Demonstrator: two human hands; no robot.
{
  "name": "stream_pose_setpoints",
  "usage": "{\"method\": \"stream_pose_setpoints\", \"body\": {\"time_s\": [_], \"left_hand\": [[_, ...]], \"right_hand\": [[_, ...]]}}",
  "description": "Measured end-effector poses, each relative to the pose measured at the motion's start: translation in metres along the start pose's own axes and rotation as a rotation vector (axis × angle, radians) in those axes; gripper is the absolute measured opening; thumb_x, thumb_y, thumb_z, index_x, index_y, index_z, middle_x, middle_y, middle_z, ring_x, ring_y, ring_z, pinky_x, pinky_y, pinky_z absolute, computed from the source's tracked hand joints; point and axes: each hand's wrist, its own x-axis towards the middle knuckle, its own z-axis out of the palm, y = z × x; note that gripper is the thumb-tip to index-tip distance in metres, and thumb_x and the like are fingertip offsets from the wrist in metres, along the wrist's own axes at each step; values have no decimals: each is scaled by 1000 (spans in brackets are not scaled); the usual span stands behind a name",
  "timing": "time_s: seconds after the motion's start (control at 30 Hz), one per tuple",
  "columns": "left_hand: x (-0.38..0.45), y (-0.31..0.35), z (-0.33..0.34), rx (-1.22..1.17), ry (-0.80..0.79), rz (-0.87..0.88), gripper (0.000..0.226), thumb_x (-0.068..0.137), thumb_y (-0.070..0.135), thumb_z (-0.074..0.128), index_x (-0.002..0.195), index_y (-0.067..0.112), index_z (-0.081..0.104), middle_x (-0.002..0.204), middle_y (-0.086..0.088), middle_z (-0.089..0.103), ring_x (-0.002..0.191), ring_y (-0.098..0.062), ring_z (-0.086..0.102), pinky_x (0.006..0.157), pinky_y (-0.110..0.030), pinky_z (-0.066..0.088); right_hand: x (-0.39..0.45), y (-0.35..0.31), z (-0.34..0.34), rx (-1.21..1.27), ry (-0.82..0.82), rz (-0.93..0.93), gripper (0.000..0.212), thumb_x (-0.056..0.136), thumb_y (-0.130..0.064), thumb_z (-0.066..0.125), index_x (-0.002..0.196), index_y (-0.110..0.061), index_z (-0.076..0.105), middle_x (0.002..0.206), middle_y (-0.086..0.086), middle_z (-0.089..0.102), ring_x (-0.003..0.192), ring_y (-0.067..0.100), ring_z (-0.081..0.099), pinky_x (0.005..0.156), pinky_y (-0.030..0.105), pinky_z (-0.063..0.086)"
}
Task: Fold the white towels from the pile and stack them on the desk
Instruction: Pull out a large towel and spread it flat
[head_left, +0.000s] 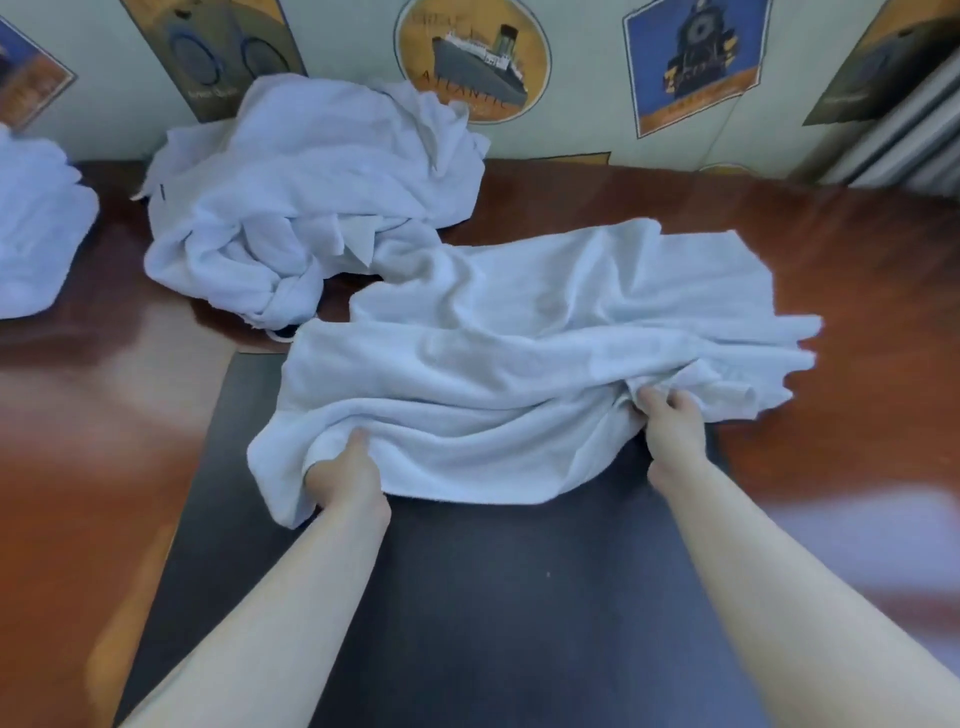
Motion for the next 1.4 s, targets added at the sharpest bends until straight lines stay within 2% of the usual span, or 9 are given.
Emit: {"method": "stream_pose_setpoints", "body": {"time_s": [0.17,0.3,0.4,0.47,0.67,0.87,1.0,1.17,1.4], "left_hand": [[22,14,-17,-239,205,133,31,89,21,68,117,21,55,98,11,58,101,-17,60,87,-29,48],[31,16,-48,-362,113,94,29,89,10,71,115,19,62,102,9,68,90,-11,68,71,-23,56],[25,7,-64,-427,25,77,29,90,4,68,114,20,63,109,6,69,94,-12,68,70,-25,57],[19,1,-72,-460,-12,69,23,91,3,67,107,20,65,108,6,70,94,-13,69,76,-28,57],[-3,-13,-111,-480,-159,112,18,93,7,64,106,20,64,112,5,69,98,-14,69,83,-33,57],[-11,-43,-180,-483,-125,27,26,93,14,67,118,12,61,112,0,67,87,-15,68,76,-31,56],[-4,-60,-229,-457,-192,4,25,96,19,64,118,12,56,114,-2,65,86,-13,66,68,-28,53],[-10,-64,-257,-413,-346,-31,32,102,29,51,131,17,56,131,-4,62,114,-25,61,98,-42,48],[-20,-64,-264,-321,-412,-45,38,104,22,45,141,14,45,137,-10,55,128,-32,50,108,-50,40]], "right_hand": [[27,-34,87,-36,-265,7,15,93,-19,58,88,-13,46,84,3,49,77,13,47,66,25,38],[9,-25,114,-1,-322,23,22,90,-13,55,76,-16,38,78,4,37,73,17,34,66,28,30],[-10,-10,83,233,-257,147,7,90,-7,50,86,-11,55,90,5,57,83,20,56,79,28,47],[-21,1,45,409,-199,212,20,90,-6,49,101,-15,63,100,2,68,91,17,66,85,29,54],[-58,22,-68,420,20,105,27,96,-10,46,121,-9,55,110,6,64,99,21,62,94,38,51],[-127,46,-123,486,370,28,15,99,-16,42,112,-14,49,98,8,60,77,14,62,78,34,56],[-157,74,-159,449,417,106,16,98,-14,40,99,-15,56,91,7,58,78,19,59,93,41,51],[-187,99,-164,522,322,243,39,103,-22,39,141,-15,44,140,9,50,122,30,52,102,46,46],[-189,94,-158,381,187,297,49,87,-32,72,128,-20,48,132,7,55,117,28,55,93,46,52]]}}
